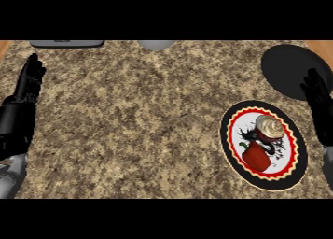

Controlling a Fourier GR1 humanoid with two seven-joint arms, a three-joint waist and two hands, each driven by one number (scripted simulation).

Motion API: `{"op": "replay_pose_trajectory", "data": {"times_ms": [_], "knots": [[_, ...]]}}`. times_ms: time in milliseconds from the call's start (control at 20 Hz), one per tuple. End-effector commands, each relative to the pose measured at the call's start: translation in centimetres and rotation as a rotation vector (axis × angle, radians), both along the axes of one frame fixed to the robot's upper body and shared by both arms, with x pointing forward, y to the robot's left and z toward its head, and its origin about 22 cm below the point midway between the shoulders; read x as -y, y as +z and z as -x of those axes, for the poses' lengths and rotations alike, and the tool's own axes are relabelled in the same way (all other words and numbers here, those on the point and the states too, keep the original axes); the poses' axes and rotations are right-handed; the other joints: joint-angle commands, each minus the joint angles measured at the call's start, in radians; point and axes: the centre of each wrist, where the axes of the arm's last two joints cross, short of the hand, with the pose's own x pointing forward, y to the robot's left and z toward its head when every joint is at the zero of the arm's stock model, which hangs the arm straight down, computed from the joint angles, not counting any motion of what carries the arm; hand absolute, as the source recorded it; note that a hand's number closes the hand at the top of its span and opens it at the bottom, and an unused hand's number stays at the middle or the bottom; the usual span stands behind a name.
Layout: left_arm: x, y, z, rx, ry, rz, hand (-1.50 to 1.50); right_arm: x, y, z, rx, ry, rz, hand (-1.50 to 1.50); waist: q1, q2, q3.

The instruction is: Pick the cupcake from the plate and place it in the pan

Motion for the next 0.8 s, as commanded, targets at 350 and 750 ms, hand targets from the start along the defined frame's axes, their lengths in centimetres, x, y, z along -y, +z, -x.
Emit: {"op": "replay_pose_trajectory", "data": {"times_ms": [350, 750], "knots": [[3.5, -3.8, 0.9, -0.328, -0.208, 0.060, 0.00, 10.8, -1.3, 2.8, -0.683, -0.191, 0.608, 1.50, 0.073, 0.049, -0.010], [3.5, -5.2, 0.4, -0.462, -0.198, 0.115, 0.00, 4.6, -2.5, 0.2, -0.654, -0.402, 0.284, -1.50, 0.016, -0.013, 0.011]]}}
